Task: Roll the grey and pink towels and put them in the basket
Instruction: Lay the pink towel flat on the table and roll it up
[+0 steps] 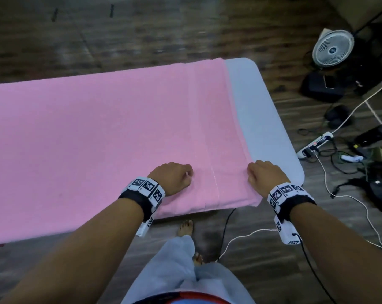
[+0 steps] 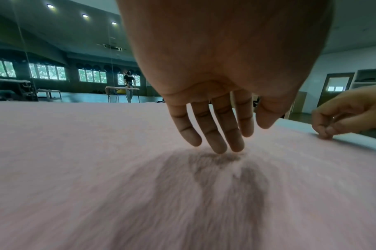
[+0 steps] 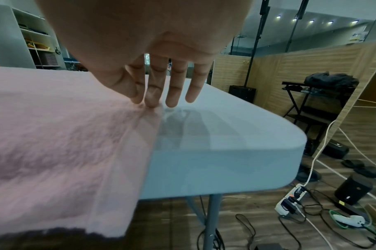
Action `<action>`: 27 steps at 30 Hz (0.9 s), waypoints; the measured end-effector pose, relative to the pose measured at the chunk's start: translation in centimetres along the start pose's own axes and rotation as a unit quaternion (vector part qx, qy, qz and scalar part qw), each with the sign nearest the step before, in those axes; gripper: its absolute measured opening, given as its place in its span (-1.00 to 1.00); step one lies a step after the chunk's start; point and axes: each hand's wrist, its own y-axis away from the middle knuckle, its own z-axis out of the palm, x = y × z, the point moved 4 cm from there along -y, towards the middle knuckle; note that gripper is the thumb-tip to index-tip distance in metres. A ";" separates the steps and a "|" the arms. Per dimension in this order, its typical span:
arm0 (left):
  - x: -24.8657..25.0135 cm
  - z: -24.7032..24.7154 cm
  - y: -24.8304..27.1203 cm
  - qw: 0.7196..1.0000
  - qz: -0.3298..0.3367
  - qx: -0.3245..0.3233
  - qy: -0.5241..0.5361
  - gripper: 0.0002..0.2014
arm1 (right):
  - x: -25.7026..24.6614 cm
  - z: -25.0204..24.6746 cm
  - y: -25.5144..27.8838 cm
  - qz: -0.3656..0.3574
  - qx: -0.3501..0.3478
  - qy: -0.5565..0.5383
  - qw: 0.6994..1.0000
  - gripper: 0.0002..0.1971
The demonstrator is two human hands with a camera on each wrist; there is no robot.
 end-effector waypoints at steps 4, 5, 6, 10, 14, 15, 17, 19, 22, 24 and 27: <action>2.2 -1.4 -4.4 0.999 0.016 -0.003 0.033 -0.75 | 1.8 -0.4 -0.5 0.028 -0.037 -0.034 0.998 -0.77; 2.9 -1.5 -5.5 0.999 0.018 -0.006 0.036 -0.73 | 2.2 -0.4 -0.6 0.035 -0.049 -0.048 0.997 -0.75; 3.7 -1.6 -6.4 0.999 0.020 -0.010 0.038 -0.72 | 2.6 -0.4 -0.6 0.041 -0.061 -0.061 0.995 -0.73; 7.3 -0.9 -10.2 0.998 0.031 -0.035 0.049 -0.69 | 4.8 -0.8 -1.0 0.047 -0.077 -0.074 0.993 -0.67; 10.3 -0.1 -13.3 0.998 0.004 -0.035 0.060 -0.60 | 7.5 -1.3 -2.5 0.024 -0.064 -0.070 0.995 -0.64; 10.8 0.1 -14.1 0.998 -0.013 -0.029 0.059 -0.60 | 8.2 -1.4 -3.2 0.011 -0.061 -0.066 0.996 -0.63; 11.4 0.3 -15.4 0.996 -0.058 -0.017 0.061 -0.63 | 9.7 -1.6 -5.0 -0.025 -0.054 -0.060 0.996 -0.61; 11.8 0.7 -16.4 0.991 -0.116 -0.004 0.065 -0.66 | 11.1 -1.9 -6.9 -0.076 -0.043 -0.059 0.994 -0.59; 12.5 1.1 -17.5 0.972 -0.226 0.018 0.069 -0.60 | 12.8 -2.4 -9.7 -0.160 -0.046 -0.051 0.985 -0.58; 13.4 1.2 -18.1 0.953 -0.297 0.022 0.060 -0.50 | 13.9 -2.9 -11.0 -0.207 -0.048 -0.043 0.976 -0.58; 14.8 1.2 -18.3 0.923 -0.378 0.031 0.067 -0.45 | 14.8 -3.3 -11.9 -0.274 -0.060 -0.018 0.960 -0.58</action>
